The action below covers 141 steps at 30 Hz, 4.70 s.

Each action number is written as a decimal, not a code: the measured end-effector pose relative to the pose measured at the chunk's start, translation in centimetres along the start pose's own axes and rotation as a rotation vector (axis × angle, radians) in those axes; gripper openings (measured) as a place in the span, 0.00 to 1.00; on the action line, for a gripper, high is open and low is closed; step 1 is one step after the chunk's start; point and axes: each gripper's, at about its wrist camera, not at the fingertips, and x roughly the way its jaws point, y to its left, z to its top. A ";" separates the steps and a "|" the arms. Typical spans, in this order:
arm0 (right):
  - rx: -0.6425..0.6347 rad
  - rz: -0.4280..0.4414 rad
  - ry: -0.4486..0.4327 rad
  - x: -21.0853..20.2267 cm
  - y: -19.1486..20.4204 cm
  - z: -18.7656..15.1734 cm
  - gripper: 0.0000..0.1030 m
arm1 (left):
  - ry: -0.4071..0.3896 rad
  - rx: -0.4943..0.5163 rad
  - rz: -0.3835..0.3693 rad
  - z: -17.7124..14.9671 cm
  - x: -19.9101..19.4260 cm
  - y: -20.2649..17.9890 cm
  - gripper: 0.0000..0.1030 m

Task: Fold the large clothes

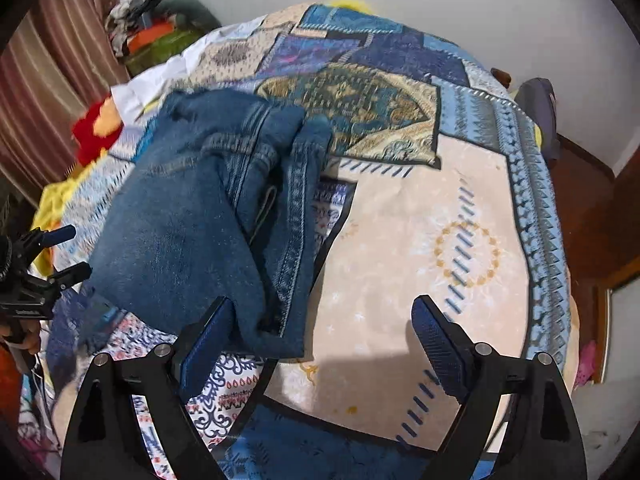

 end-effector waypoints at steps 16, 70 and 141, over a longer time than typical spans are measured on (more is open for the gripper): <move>0.023 0.153 0.074 7.6 2.7 11.2 0.87 | 0.041 -0.155 -0.029 15.9 11.1 2.3 0.97; 0.142 0.407 0.285 10.7 8.2 9.4 0.45 | 0.112 -0.416 -0.431 7.5 6.3 4.6 0.58; -0.092 0.242 0.072 13.3 19.5 6.5 0.90 | 0.134 -0.442 0.107 5.6 11.3 20.8 0.94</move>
